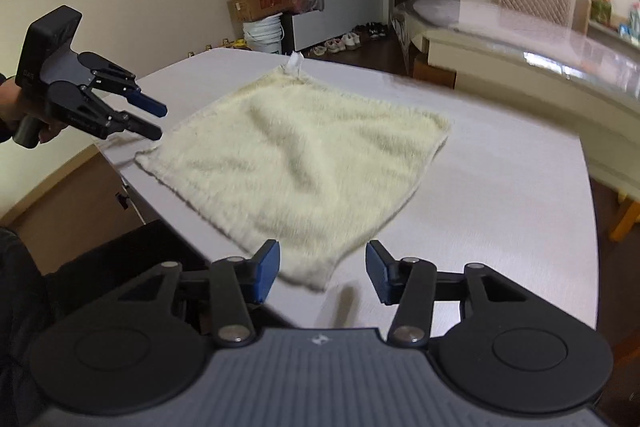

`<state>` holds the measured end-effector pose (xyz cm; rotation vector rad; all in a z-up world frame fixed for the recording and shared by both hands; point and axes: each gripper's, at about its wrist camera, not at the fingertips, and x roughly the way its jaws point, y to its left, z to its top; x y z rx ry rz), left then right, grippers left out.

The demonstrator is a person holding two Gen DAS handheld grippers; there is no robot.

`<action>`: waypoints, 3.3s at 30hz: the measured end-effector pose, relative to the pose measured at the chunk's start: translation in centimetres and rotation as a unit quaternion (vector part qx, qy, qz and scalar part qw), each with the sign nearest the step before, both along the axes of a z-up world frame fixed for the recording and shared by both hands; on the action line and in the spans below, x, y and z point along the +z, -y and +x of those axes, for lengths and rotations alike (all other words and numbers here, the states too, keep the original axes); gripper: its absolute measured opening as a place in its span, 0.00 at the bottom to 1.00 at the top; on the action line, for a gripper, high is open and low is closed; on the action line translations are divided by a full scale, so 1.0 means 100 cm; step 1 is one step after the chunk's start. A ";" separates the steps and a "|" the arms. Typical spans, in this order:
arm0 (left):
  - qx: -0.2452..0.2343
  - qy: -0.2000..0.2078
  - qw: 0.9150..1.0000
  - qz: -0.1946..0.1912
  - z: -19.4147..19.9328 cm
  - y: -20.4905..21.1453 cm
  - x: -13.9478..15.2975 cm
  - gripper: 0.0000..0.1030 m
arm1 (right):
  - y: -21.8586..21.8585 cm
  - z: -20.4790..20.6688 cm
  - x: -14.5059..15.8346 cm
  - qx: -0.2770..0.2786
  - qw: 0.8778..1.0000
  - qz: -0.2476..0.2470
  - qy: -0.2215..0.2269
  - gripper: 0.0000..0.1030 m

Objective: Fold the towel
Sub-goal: 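Spread the towel flat on the table with both grippers, then open them, then pinch one corner of the flat towel with the right gripper, then lift the corner with the right gripper and lay it over the opposite corner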

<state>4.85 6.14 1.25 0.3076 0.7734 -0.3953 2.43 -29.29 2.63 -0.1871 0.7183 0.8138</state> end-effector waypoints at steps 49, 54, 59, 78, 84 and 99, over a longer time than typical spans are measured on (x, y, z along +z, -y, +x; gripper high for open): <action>-0.055 0.065 0.994 0.063 -0.003 0.008 -0.023 0.62 | 0.014 0.013 -0.009 -0.135 0.946 0.237 -0.177 0.07; -0.050 0.069 0.995 0.060 -0.011 -0.003 -0.020 0.64 | -0.006 0.023 0.014 -0.112 0.950 0.240 -0.164 0.07; -0.042 0.059 0.997 0.037 -0.010 -0.018 -0.021 0.66 | -0.032 0.043 0.036 -0.086 0.957 0.233 -0.149 0.07; -0.016 0.042 0.998 -0.035 -0.019 -0.057 -0.028 0.71 | -0.175 0.174 0.077 0.002 0.971 0.191 -0.145 0.07; 0.016 0.037 0.997 -0.061 -0.024 -0.067 -0.030 0.71 | -0.201 0.203 0.056 -0.004 0.969 0.176 -0.173 0.07; 0.053 0.040 0.994 -0.086 -0.030 -0.072 -0.030 0.71 | -0.234 0.243 -0.010 -0.083 0.954 0.157 -0.241 0.11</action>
